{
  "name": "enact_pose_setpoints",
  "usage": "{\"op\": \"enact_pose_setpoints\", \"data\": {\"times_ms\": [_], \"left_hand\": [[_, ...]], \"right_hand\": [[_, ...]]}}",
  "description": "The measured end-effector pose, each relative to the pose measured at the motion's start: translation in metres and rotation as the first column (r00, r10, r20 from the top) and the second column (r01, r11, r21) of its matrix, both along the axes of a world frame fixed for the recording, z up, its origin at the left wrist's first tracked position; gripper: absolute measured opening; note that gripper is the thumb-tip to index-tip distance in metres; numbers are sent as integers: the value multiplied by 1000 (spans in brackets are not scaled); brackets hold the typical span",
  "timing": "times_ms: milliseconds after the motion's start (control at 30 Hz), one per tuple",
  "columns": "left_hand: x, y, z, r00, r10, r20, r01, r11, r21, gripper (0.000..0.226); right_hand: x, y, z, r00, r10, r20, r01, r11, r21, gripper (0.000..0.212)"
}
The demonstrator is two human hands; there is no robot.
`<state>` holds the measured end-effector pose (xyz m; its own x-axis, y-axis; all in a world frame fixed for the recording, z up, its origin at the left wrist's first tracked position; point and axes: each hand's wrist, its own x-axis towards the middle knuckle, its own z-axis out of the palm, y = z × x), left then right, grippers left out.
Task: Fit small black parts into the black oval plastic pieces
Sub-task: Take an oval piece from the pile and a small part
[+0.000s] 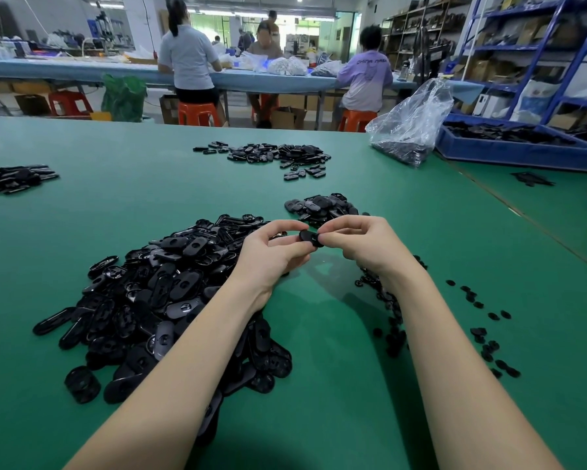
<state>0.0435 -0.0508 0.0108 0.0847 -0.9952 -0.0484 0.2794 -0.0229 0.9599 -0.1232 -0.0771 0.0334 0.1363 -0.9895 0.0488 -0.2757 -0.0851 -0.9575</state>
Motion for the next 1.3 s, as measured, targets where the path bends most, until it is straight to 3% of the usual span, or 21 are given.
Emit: {"op": "enact_pose_setpoints", "data": {"times_ms": [300,567,767,933,1300], "left_hand": [[-1,2,0,985,34,171,-15,994,-113,29],[-1,2,1,966,95,242,-49,981,-189,28],[6,1,4,961,-3,276,36,993,-113,25],[8,-3,3,962,-36,271,39,999,-8,20],[7,-1,-2,952,4,305,-10,1000,19,18]], "right_hand": [[5,2,2,996,-88,-2,87,987,132,6],[11,-2,-3,987,-124,106,94,963,252,9],[5,-2,-4,995,-63,81,36,955,295,11],[5,1,-6,999,-9,40,-2,967,255,18],[10,-4,-9,988,-27,-151,36,998,58,12]]}}
